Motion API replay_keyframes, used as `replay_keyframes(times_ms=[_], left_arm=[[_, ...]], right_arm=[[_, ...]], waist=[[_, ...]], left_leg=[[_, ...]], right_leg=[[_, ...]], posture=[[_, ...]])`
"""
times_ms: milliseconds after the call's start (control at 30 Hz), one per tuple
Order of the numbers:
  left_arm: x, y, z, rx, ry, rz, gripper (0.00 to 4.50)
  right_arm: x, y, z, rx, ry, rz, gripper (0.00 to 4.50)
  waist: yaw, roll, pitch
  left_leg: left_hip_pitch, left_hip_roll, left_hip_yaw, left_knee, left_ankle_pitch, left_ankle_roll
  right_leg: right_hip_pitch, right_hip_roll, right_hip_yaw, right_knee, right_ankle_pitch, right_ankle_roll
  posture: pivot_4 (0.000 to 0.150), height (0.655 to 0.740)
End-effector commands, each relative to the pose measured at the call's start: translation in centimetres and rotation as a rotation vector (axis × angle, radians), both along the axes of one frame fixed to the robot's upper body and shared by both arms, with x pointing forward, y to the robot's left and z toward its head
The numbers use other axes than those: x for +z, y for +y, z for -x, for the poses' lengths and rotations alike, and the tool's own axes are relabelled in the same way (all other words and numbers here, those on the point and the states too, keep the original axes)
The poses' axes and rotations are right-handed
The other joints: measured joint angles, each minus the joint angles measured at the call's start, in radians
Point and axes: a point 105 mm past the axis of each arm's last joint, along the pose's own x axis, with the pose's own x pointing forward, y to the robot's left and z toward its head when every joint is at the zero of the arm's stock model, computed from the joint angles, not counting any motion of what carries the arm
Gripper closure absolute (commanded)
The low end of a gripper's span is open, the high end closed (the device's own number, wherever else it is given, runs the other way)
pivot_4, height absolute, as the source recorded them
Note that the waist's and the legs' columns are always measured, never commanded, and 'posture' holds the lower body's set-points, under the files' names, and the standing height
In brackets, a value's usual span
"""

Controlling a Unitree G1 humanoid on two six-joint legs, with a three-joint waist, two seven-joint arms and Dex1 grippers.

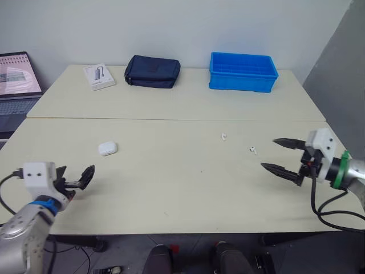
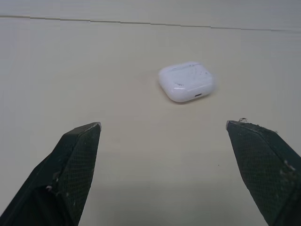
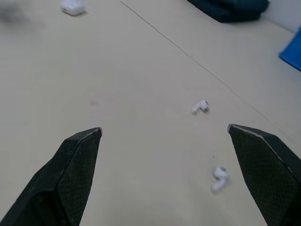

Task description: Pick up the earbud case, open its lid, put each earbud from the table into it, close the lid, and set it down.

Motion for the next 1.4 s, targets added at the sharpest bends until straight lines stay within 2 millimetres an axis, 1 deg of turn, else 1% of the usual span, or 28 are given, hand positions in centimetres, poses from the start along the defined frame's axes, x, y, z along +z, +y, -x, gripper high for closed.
replay_keyframes(times_ms=[33,133,200,500,867,1100,1200,1300,1333,1400], left_arm=[[0.1,-1.0,-1.3,0.048,-0.023,-0.019,0.01],[-0.8,-2.0,-2.7,0.072,-0.007,-0.005,0.01],[-1.2,-2.1,-3.5,0.095,0.0,0.007,0.01],[-2.8,-3.7,-7.2,0.067,0.058,0.016,0.01],[-3.4,-4.2,-9.7,0.074,0.09,0.026,0.01],[-4.0,-4.3,-10.3,0.066,0.125,0.033,0.01],[-4.3,-4.4,-10.2,0.06,0.146,0.038,0.6],[-4.7,-4.3,-9.9,0.062,0.162,0.038,1.53],[-4.8,-4.3,-9.7,0.062,0.168,0.037,1.63],[-5.0,-4.2,-9.3,0.06,0.178,0.034,1.63]], right_arm=[[1.7,2.1,-0.2,0.049,-0.04,-0.029,0.0],[2.3,3.1,-0.5,0.081,-0.044,-0.044,0.0],[2.6,3.5,-0.6,0.095,-0.048,-0.053,0.0],[3.4,5.1,-0.9,0.156,-0.054,-0.079,0.0],[3.3,5.7,-0.8,0.179,-0.047,-0.084,0.0],[3.3,5.9,-0.9,0.188,-0.047,-0.088,0.0],[3.3,5.9,-0.8,0.188,-0.049,-0.09,0.0],[3.4,5.8,-0.8,0.185,-0.052,-0.09,0.0],[3.4,5.8,-0.7,0.184,-0.053,-0.09,0.0],[3.5,5.7,-0.7,0.18,-0.058,-0.088,0.0]], waist=[[0.001,-0.002,-0.001],[0.003,-0.003,-0.001],[0.003,-0.003,-0.001],[0.009,-0.003,-0.002],[0.01,-0.001,-0.003],[0.011,0.001,-0.004],[0.01,0.002,-0.004],[0.011,0.002,-0.004],[0.011,0.002,-0.004],[0.01,0.002,-0.004]], left_leg=[[0.0,0.0,0.0,0.0,0.0,0.0],[0.0,0.0,0.0,0.0,0.0,0.0],[-0.001,0.0,0.0,0.0,0.0,0.0],[0.0,0.0,-0.002,0.001,0.0,0.0],[0.0,-0.001,-0.002,0.002,0.0,0.0],[0.0,-0.001,-0.003,0.003,0.0,0.0],[0.001,-0.001,-0.003,0.003,0.0,0.0],[0.0,-0.001,-0.003,0.003,0.0,0.0],[0.0,-0.001,-0.002,0.003,0.0,0.0],[0.0,-0.001,-0.002,0.003,0.0,0.0]], right_leg=[[0.0,0.0,0.0,0.0,0.0,0.0],[0.0,0.0,0.0,-0.001,0.0,0.0],[0.0,0.0,0.0,-0.001,0.0,0.0],[0.001,0.001,-0.001,0.001,0.001,0.0],[0.002,0.001,-0.002,0.002,0.001,0.001],[0.002,0.001,-0.002,0.002,0.002,0.001],[0.002,0.001,-0.002,0.002,0.002,0.001],[0.002,0.0,-0.002,0.002,0.002,0.001],[0.002,0.0,-0.002,0.001,0.002,0.002],[0.002,0.0,-0.001,0.001,0.002,0.002]], posture=[[0.15,0.74],[0.15,0.74],[0.15,0.74],[0.15,0.74],[0.15,0.74],[0.15,0.74],[0.15,0.74],[0.15,0.74],[0.15,0.74],[0.15,0.74]])
